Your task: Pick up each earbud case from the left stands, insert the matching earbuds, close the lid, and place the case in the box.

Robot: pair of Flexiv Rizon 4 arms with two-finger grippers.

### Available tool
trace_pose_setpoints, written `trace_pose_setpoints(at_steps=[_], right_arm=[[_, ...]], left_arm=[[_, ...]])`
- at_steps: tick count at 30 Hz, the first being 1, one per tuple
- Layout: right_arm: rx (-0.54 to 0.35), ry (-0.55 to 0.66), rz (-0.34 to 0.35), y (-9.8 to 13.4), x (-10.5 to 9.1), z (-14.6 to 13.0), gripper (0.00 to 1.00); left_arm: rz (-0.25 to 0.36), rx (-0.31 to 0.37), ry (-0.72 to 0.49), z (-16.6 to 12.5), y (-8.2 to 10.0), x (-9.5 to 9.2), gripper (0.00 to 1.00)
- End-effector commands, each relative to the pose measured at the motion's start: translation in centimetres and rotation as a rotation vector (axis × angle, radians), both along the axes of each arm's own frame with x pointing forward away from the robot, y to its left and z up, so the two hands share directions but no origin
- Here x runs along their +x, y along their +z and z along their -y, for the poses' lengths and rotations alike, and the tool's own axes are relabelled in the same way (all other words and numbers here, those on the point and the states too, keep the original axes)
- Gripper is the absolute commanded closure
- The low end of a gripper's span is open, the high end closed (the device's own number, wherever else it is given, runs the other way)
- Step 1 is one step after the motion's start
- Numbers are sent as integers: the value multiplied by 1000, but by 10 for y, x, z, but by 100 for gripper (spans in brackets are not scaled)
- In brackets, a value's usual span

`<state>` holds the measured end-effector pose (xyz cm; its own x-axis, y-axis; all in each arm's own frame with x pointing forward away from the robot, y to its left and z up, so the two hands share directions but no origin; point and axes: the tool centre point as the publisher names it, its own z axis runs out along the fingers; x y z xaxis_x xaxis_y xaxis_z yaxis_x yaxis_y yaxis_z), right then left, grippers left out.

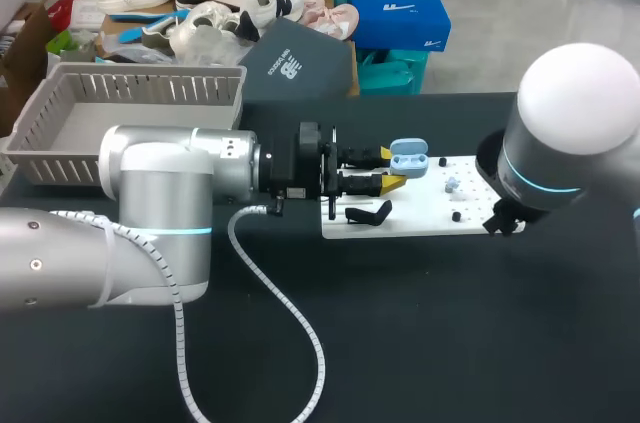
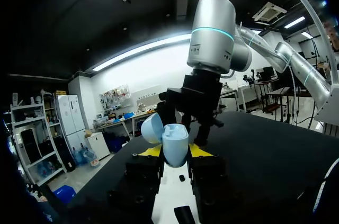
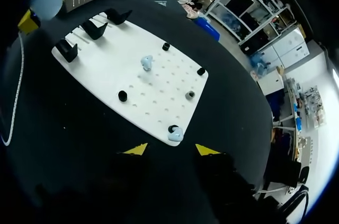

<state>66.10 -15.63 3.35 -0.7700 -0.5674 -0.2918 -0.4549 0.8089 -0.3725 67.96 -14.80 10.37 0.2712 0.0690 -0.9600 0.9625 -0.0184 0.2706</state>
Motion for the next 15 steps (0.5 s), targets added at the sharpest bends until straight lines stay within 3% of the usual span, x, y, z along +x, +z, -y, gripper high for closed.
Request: trace_pose_setpoints(at_steps=[1, 15], right_arm=[[0, -1, -5, -3, 2, -1, 52], [19, -20, -35, -7, 4, 3, 57]], left_arm=[[2, -2, 5, 0, 0, -1, 100], [2, -2, 5, 0, 0, -1, 100]])
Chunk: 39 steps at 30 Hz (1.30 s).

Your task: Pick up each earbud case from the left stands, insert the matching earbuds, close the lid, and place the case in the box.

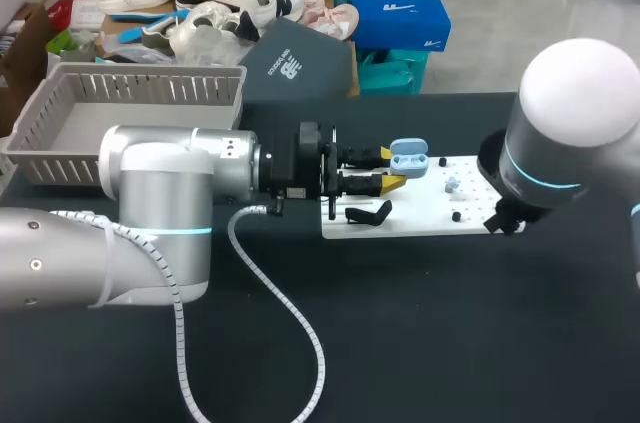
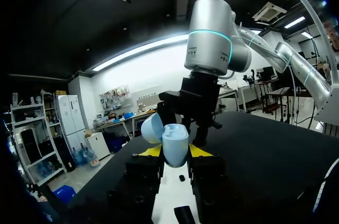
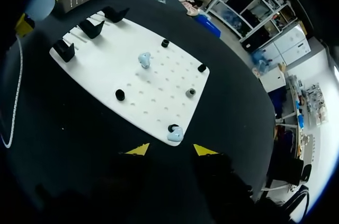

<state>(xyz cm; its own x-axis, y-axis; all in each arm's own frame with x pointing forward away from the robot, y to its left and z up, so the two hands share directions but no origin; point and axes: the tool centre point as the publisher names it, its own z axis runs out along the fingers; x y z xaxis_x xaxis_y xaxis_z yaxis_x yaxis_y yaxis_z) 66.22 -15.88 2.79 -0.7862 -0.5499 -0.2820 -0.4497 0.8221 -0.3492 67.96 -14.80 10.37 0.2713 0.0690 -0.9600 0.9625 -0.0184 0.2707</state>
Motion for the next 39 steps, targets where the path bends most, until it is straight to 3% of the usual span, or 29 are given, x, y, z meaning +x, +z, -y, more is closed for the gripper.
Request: trace_pose_setpoints(at_steps=[1, 14, 39], right_arm=[[8, -8, -13, -2, 3, 0, 57], [16, 5, -48, -3, 11, 0, 56], [28, -5, -64, -8, 14, 1, 70]], left_arm=[[2, -2, 5, 0, 0, -1, 100], [2, -2, 5, 0, 0, -1, 100], [2, -2, 5, 0, 0, -1, 100]])
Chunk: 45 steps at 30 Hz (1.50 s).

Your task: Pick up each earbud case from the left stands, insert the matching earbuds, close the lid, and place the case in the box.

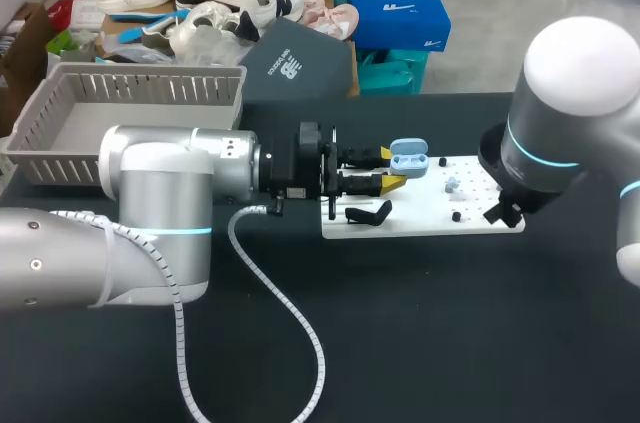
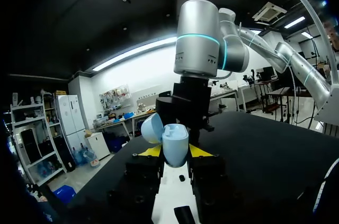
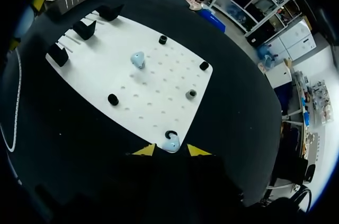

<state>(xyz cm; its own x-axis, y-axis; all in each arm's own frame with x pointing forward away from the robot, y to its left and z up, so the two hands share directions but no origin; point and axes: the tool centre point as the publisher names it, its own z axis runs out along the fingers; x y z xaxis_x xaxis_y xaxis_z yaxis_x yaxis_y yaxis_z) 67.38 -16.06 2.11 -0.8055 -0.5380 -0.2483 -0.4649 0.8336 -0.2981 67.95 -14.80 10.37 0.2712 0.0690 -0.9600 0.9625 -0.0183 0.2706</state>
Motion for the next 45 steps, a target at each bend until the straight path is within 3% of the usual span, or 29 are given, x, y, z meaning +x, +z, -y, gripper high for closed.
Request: trace_pose_setpoints(at_steps=[1, 10, 21, 24, 26, 27, 45], right_arm=[[0, 1, -3, -1, 3, -1, 70], [2, 11, -7, -1, 6, -2, 72], [2, -6, -15, -2, 6, -2, 83], [3, -8, -18, -2, 7, -3, 88], [4, -9, -19, -2, 7, -3, 99], [4, -9, -19, -2, 7, -3, 100], [-32, -28, 4, 24, -3, -6, 100]], left_arm=[[2, -2, 5, 0, 0, -1, 100], [2, -2, 5, 0, 0, -1, 100], [2, -2, 5, 0, 0, -1, 100], [2, -2, 5, 0, 0, -1, 100], [2, -2, 5, 0, 0, -1, 100], [2, -2, 5, 0, 0, -1, 100], [2, -2, 5, 0, 0, -1, 100]])
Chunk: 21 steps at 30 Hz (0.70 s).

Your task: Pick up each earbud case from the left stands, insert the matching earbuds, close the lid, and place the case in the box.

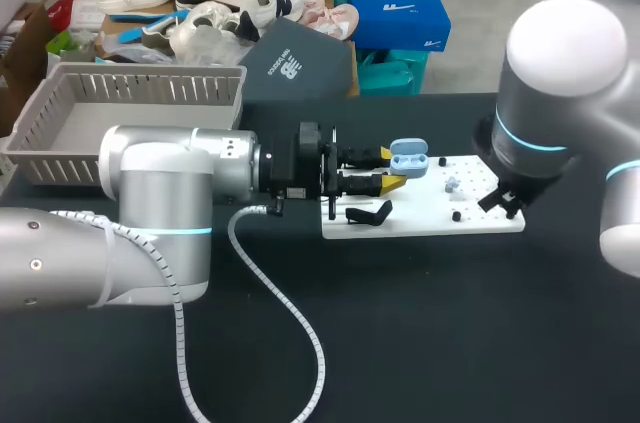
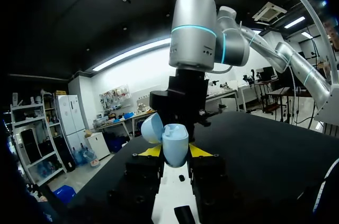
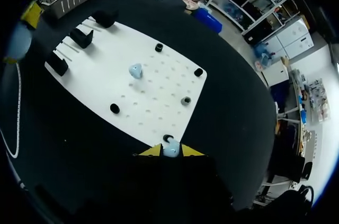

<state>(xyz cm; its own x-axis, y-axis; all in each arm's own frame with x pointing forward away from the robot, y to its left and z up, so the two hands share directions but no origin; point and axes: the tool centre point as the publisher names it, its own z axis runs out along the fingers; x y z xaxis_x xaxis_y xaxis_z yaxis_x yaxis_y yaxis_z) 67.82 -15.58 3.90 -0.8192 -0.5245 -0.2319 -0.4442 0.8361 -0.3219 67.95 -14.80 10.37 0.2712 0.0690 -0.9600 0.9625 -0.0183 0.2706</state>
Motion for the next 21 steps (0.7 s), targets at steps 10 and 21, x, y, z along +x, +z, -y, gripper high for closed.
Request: trace_pose_setpoints(at_steps=[10, 21], right_arm=[[-3, 0, 8, 13, -11, -1, 100], [-3, 0, 8, 13, -11, -1, 100]], left_arm=[[2, -2, 5, 0, 0, -1, 100], [2, -2, 5, 0, 0, -1, 100]])
